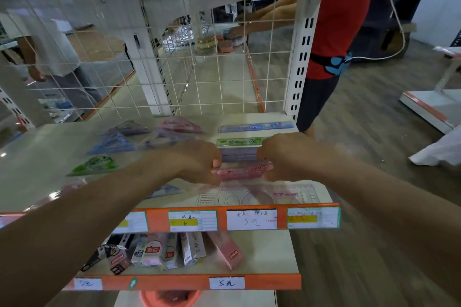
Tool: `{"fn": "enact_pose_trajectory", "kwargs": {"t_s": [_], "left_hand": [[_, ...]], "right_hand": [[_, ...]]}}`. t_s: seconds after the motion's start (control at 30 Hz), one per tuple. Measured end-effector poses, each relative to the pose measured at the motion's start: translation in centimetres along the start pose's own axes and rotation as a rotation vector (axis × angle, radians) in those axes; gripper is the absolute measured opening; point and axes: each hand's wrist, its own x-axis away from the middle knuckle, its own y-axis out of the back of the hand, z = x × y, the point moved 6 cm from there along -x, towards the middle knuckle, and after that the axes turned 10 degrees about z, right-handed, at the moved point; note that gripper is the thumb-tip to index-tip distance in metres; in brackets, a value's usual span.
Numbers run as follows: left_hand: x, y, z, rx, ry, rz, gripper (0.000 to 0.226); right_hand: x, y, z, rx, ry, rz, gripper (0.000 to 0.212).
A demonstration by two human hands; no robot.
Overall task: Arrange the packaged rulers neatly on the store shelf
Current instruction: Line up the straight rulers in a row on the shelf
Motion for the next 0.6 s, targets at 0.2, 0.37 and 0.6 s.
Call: {"fn": "enact_pose_trajectory", "kwargs": {"t_s": [0.2,0.37,0.6], "left_hand": [[0.15,0.03,-0.42,-0.061,0.021,-0.021,0.035],[0.03,0.02,-0.66,-0.083,0.034,-0.037,0.032],[0.12,-0.18,-0.41,-0.072,0.061,-0.031,0.043]], "right_hand": [[-0.29,-0.62,0.66,0.070,0.001,0.004,0.027],[-0.38,-0.93,0.59,0.073,-0.010,0.016,0.028],[0.15,-0.85,0.63,0.039,-0.025,0.039,0.026]]}}
